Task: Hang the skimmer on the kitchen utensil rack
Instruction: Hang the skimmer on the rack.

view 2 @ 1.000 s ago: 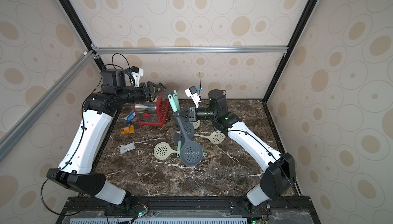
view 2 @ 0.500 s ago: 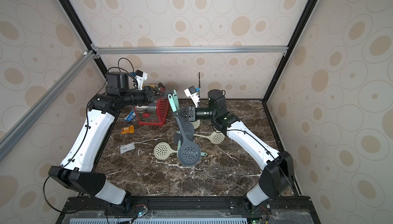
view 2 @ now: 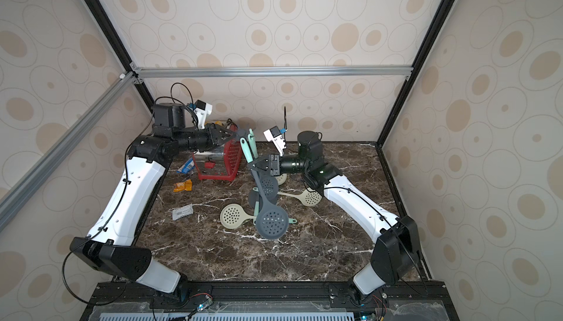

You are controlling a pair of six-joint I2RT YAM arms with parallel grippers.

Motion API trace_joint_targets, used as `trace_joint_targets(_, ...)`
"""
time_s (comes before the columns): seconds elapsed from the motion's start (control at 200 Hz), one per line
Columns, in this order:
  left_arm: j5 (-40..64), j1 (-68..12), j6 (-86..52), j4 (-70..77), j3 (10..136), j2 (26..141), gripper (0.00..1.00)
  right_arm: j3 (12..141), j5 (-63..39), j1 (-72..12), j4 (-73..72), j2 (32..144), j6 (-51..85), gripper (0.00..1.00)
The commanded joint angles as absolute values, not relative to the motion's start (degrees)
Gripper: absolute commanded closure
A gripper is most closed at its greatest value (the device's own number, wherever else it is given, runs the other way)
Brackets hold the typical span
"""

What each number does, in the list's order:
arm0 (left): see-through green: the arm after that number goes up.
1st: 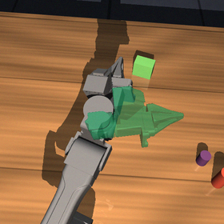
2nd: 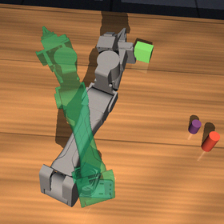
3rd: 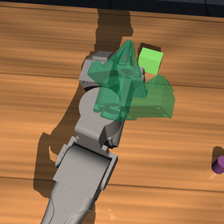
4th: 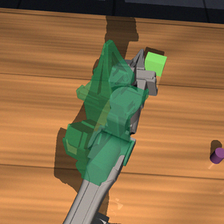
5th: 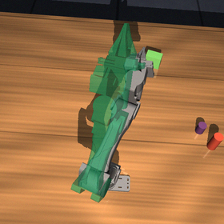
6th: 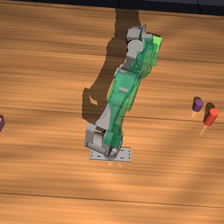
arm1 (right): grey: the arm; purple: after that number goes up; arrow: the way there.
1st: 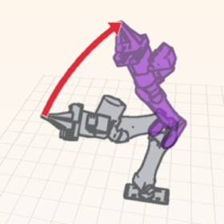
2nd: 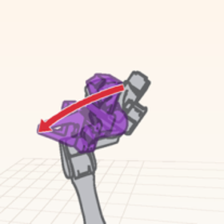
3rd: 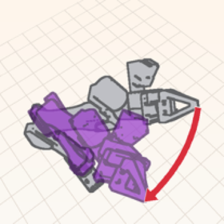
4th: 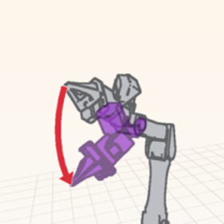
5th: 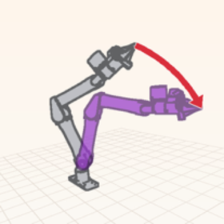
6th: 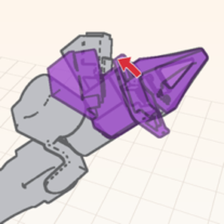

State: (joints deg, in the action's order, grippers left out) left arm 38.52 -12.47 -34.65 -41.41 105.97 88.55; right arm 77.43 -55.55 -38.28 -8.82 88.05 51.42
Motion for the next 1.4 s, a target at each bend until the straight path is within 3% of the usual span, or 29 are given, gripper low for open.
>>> trace_joint_targets(0.0, 38.89, -12.15, -33.09, -41.82, 105.47, 88.17, 0.67, 76.42, -55.5, -38.17, -11.67, 86.75, 52.76, 1.0)
trace_joint_targets(0.426, 41.28, -12.13, -33.2, -39.04, 103.75, 86.87, 0.68, 77.25, -51.16, -38.06, -0.76, 90.4, 49.77, 1.0)
trace_joint_targets(0.536, 42.9, -12.13, -33.22, -36.76, 102.22, 85.35, 0.68, 77.69, -50.94, -37.71, -0.5, 92.18, 49.84, 0.94)
trace_joint_targets(0.641, 44.01, -12.13, -32.49, -33.07, 100.41, 83.02, 0.64, 78.21, -50.8, -37.3, -0.45, 92.42, 49.79, 0.84)
trace_joint_targets(0.801, 41.16, -12.17, -30.08, -29.42, 98.12, 76.93, 0.3, 80.71, -49.44, -36.83, 3.1, 90.11, 45.01, 0.69)
trace_joint_targets(0.946, 33.41, -12.13, -27.08, -29.47, 94.26, 70.56, 0.1, 82.52, -47.17, -36.43, 8.56, 85.89, 37.3, 0.57)
trace_joint_targets(1.157, 27.47, -12.13, -24.9, -18.8, 76.29, 58.03, 0.11, 78.14, -38.99, -36.47, 15.9, 75.91, 21.99, 0.43)
trace_joint_targets(1.232, 27.71, -12.16, -24.69, -14.23, 70.0, 54.84, 0.15, 76.48, -33.43, -36.45, 20.48, 72.26, 16.78, 0.32)
trace_joint_targets(1.367, 26.11, -12.13, -26.8, -6.02, 60.18, 51.74, 0.17, 74.49, -21.18, -36.47, 29.13, 66.07, 10.88, 0.02)
trace_joint_targets(1.397, 25.34, -12.19, -27.58, -4.27, 58.25, 51.47, 0.17, 74.31, -18.53, -36.47, 30.62, 65.04, 9.89, 0.0)
